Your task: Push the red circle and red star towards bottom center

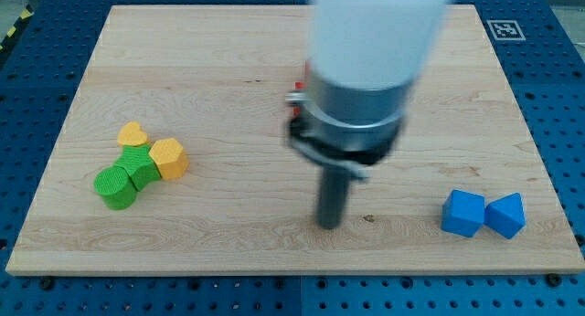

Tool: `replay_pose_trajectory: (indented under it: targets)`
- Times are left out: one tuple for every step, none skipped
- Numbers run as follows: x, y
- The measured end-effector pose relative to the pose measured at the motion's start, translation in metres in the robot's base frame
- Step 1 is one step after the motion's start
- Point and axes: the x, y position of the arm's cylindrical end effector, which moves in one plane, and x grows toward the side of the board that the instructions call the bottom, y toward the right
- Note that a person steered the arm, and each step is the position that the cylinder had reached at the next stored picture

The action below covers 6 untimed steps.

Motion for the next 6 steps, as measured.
replay_pose_trajectory:
  targets:
    - [0.004, -0.097]
    - [0.004, -0.197]
    - [0.004, -0.274]
    - [-0.003, -0.275]
    - [-0.049, -0.274]
    - [-0.049, -0.273]
